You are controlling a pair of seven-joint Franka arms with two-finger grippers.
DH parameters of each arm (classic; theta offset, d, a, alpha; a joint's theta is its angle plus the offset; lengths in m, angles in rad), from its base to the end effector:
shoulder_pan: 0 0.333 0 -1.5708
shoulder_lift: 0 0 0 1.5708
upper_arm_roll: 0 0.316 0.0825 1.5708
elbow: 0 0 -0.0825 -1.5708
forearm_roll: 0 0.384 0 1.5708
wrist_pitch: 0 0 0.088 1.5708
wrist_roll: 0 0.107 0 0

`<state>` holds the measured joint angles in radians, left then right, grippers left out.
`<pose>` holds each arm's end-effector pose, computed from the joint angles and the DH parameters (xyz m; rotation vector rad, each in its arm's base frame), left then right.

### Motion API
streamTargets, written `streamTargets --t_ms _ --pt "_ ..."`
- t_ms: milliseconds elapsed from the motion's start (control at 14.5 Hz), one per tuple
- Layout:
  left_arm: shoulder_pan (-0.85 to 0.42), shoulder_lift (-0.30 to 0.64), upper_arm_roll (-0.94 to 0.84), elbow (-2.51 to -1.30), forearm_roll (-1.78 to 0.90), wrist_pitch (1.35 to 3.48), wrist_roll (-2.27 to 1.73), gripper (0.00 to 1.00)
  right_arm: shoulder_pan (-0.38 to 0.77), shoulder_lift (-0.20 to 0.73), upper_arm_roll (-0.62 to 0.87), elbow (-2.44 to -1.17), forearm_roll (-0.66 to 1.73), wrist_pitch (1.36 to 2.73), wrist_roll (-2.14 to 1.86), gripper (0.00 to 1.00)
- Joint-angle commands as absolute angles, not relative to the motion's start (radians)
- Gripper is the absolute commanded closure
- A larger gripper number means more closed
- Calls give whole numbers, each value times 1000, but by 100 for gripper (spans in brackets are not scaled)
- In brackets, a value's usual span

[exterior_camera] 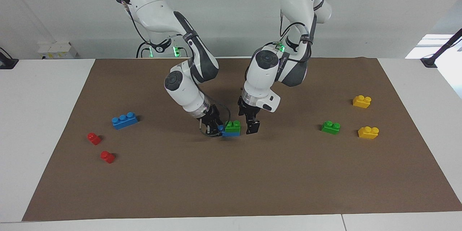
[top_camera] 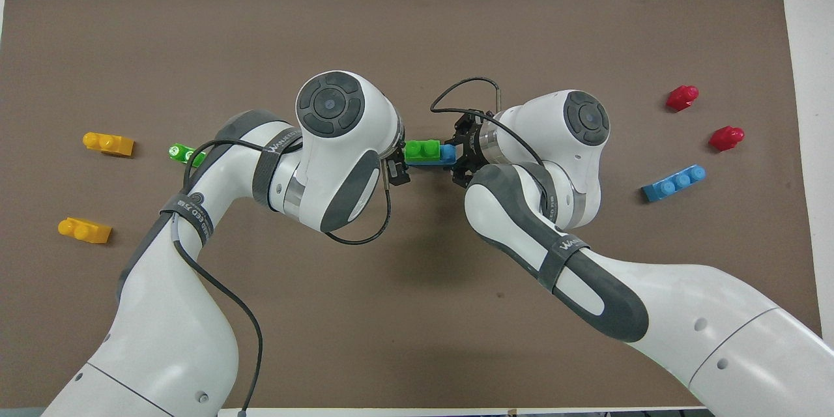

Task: Remove green block with left arm and hold with right
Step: 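Grasp the green brick with the left gripper while the right gripper grasps blue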

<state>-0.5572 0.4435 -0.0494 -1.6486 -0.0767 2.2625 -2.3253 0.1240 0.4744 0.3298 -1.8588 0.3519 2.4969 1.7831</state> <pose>0.5674 -0.3911 0.3732 1.8765 2.2913 -0.0973 0.5989 0.2712 0.2940 -1.9059 2.0475 0.3793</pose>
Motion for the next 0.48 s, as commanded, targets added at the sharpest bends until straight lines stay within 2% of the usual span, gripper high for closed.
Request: streamTargets --t_ms 0,414 --pt "-577 460 -46 -1661 -89 2309 -2312 0 123 477 336 -1868 377 2533 1790 100" --pt "-604 462 -44 -1681 -91 2358 -2315 0 121 483 336 -1870 377 2545 1787 100"
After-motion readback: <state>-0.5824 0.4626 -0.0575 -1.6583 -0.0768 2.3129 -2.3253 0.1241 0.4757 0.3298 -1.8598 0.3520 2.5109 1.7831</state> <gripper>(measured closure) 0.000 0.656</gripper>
